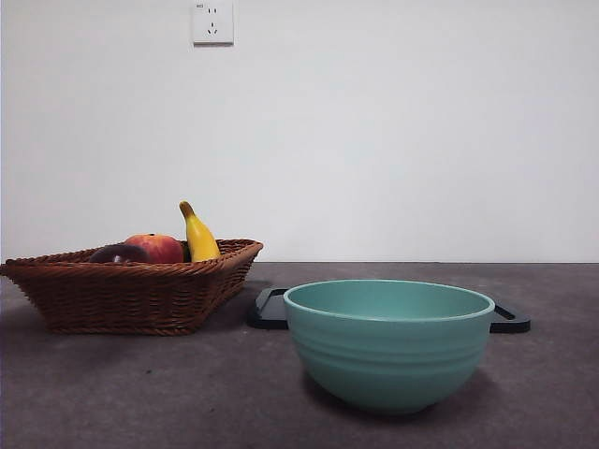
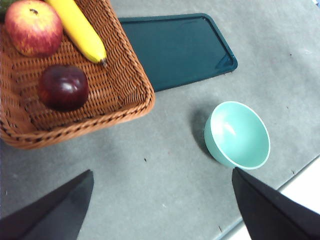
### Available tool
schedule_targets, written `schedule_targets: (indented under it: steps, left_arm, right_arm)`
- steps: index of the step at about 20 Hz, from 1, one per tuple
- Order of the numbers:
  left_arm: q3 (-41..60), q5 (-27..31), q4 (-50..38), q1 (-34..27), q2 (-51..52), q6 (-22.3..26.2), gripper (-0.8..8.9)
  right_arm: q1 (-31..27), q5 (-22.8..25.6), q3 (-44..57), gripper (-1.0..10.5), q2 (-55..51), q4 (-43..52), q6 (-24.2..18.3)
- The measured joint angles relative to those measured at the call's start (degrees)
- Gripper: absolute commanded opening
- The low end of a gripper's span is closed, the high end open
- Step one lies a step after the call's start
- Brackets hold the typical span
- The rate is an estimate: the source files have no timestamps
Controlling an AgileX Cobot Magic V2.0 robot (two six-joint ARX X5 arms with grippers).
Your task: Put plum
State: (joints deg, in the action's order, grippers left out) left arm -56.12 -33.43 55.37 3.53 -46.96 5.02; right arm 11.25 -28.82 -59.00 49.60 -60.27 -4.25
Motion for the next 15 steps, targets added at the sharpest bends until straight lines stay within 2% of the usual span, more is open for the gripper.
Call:
schedule_targets:
  steps: [5, 9, 15]
  left_arm:
    - [-0.04, 0.63, -4.52, 0.74, -0.81, -1.97, 4.46]
    - [-1.95, 5.62, -6.56, 3.23, -5.27, -3.21, 4.37]
    - [-10.71, 15.54, -6.99, 8.04, -17.92, -4.09, 4.36]
  right_arm:
    - [0.00, 0.00, 0.00, 4.1, 0.00, 0.02, 0.07]
    - [0.00, 0.00, 0.00, 4.1, 0.00, 0.02, 0.17]
    - [0.00, 0.00, 0.00, 4.1, 0.00, 0.02, 0.17]
